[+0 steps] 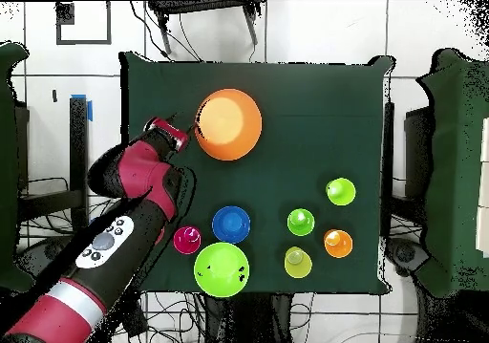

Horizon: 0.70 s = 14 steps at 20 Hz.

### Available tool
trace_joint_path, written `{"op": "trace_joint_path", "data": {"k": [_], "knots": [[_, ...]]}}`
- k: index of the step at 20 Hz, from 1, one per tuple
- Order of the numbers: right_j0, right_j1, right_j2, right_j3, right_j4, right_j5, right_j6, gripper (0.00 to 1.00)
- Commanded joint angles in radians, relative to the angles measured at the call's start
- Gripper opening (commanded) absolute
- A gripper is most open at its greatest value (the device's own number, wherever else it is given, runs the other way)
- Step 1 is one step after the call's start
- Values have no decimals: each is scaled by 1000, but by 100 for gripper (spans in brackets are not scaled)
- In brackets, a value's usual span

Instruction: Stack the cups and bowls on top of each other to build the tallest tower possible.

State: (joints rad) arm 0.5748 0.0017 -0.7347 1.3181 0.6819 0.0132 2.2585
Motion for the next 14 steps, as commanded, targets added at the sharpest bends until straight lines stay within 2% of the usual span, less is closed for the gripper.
{"op": "trace_joint_path", "data": {"k": [1, 8, 11, 14], "knots": [[-16, 84, -27, -32, 28, -48, 141, 100], [-56, 70, 18, -8, -44, -156, 115, 100], [-64, 75, 10, 4, -64, -191, 98, 100], [-54, 109, -36, 21, -56, -214, 77, 100]]}}
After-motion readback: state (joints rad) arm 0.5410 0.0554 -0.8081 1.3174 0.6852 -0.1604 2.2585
